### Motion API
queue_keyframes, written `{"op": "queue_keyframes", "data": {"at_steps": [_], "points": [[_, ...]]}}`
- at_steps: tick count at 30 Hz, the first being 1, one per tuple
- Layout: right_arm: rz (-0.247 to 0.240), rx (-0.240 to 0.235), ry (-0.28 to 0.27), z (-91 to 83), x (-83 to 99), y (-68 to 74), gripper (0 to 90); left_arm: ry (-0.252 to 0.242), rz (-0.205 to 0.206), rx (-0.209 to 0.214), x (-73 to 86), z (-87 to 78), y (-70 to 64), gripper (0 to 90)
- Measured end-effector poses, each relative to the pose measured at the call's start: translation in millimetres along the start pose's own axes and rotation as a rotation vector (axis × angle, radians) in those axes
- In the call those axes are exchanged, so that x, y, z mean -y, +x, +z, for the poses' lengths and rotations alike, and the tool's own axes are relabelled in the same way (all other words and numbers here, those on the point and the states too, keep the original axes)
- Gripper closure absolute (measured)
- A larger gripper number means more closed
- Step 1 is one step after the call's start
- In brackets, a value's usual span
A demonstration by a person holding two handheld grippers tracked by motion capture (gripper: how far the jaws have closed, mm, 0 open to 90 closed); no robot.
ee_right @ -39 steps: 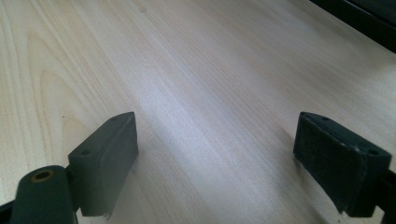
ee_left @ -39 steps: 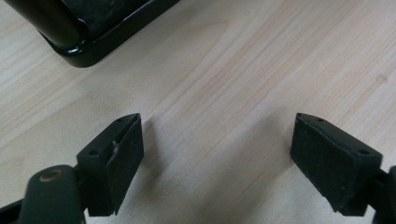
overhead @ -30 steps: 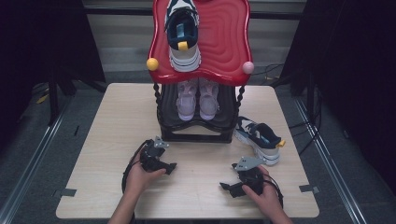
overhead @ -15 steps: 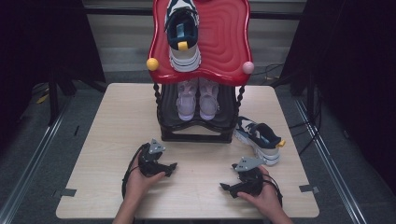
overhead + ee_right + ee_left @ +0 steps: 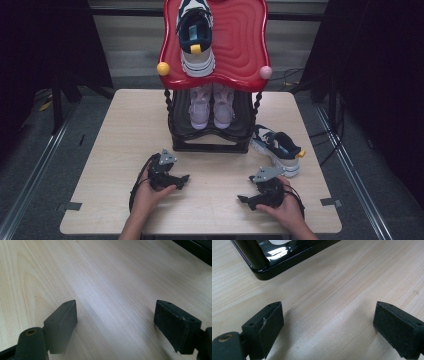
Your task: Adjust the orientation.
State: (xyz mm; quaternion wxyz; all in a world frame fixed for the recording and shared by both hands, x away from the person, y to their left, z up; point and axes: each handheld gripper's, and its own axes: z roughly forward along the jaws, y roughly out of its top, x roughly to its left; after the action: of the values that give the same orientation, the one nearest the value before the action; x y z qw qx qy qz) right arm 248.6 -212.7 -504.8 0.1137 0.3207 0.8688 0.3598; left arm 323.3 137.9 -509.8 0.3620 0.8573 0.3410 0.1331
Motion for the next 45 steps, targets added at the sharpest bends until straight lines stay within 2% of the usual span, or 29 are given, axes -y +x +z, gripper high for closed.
{"op": "queue_keyframes", "data": {"at_steps": [9, 11, 12, 13, 14, 15, 20, 21, 22, 25, 26, 27, 29, 31, 37, 38, 39, 40, 43, 45], "points": [[0.002, 0.012, -0.009, -19.5, -6.1, -11.1, 21.7, -0.003, 0.002, 0.004, 0.2, 0.1, 0.3, 9.0], [-0.003, 0.025, -0.015, -30.0, -12.7, -21.7, 23.3, -0.003, 0.002, 0.001, 0.2, 0.0, 0.3, 9.1], [-0.003, 0.025, -0.015, -30.0, -12.7, -21.7, 23.3, -0.003, 0.002, 0.001, 0.2, 0.0, 0.3, 9.1], [0.001, 0.035, -0.020, -37.7, -18.9, -29.6, 23.3, -0.003, 0.002, 0.004, 0.2, 0.0, 0.3, 9.1], [0.001, 0.035, -0.020, -37.7, -18.9, -29.6, 23.3, -0.003, 0.002, 0.004, 0.2, 0.0, 0.3, 9.0], [-0.009, 0.053, -0.021, -46.5, -26.6, -36.2, 23.4, -0.003, 0.001, 0.004, 0.2, 0.1, 0.3, 9.1], [-0.019, 0.090, -0.024, -60.4, -40.1, -49.1, 23.3, -0.003, 0.001, 0.004, 0.2, 0.1, 0.3, 9.1], [-0.014, 0.110, -0.030, -65.4, -43.6, -56.5, 23.4, -0.003, 0.002, 0.005, 0.2, 0.0, 0.4, 9.1], [-0.014, 0.110, -0.030, -65.4, -43.6, -56.5, 23.4, -0.003, 0.002, 0.005, 0.2, 0.0, 0.4, 9.0], [-0.003, 0.162, -0.043, -76.7, -47.5, -74.3, 25.0, -0.003, 0.004, 0.007, 0.3, 0.0, 0.6, 9.1], [-0.003, 0.162, -0.043, -76.7, -47.5, -74.3, 25.0, -0.003, 0.004, 0.007, 0.3, 0.0, 0.6, 9.1], [0.019, 0.184, -0.057, -82.0, -47.1, -82.9, 25.0, -0.003, 0.003, 0.006, 0.3, 0.0, 0.6, 9.1], [0.021, 0.196, -0.055, -83.5, -46.5, -86.8, 25.1, -0.003, 0.004, 0.007, 0.3, -0.1, 0.6, 9.1], [0.040, 0.220, -0.029, -84.1, -42.5, -95.6, 25.1, -0.003, 0.003, 0.007, 0.3, 0.0, 0.6, 9.1], [0.048, 0.209, 0.034, -74.1, -32.5, -98.8, 28.3, -0.003, 0.003, 0.006, 0.3, -0.1, 0.6, 9.1], [0.041, 0.210, 0.051, -70.1, -30.1, -97.2, 31.5, -0.003, 0.004, 0.007, 0.3, -0.1, 0.6, 9.1], [0.041, 0.210, 0.051, -70.1, -30.1, -97.2, 31.5, -0.003, 0.004, 0.006, 0.3, -0.1, 0.6, 9.1], [0.043, 0.188, 0.042, -68.5, -29.0, -94.5, 33.8, -0.003, 0.003, 0.008, 0.3, 0.0, 0.6, 9.1], [0.031, 0.203, 0.045, -67.9, -29.4, -89.4, 34.5, -0.003, 0.004, 0.006, 0.3, -0.1, 0.6, 9.1], [0.045, 0.196, 0.038, -68.6, -29.0, -85.6, 35.7, -0.003, 0.003, 0.006, 0.3, -0.1, 0.6, 9.1]]}}
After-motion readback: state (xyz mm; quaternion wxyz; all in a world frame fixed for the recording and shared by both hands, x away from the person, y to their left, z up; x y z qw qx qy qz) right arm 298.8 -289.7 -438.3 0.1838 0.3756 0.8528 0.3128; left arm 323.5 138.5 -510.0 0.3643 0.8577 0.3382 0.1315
